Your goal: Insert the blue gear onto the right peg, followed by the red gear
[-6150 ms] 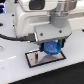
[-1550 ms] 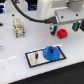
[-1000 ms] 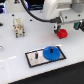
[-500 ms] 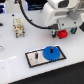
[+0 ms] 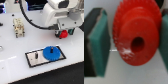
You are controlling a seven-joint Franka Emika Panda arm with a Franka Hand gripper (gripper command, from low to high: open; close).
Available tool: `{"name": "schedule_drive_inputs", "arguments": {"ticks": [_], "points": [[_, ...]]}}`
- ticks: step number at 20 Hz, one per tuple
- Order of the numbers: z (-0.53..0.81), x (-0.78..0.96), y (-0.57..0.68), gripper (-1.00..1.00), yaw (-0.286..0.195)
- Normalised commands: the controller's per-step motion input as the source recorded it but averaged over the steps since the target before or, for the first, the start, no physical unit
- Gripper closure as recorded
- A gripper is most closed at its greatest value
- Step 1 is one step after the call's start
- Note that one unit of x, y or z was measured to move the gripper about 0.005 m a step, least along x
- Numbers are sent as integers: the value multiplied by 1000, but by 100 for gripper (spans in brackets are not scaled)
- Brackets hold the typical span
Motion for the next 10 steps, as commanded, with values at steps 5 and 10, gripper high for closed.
{"name": "schedule_drive_inputs", "arguments": {"ticks": [5,10], "points": [[495,96,-13,100,0],[588,385,-162,100,0]]}}
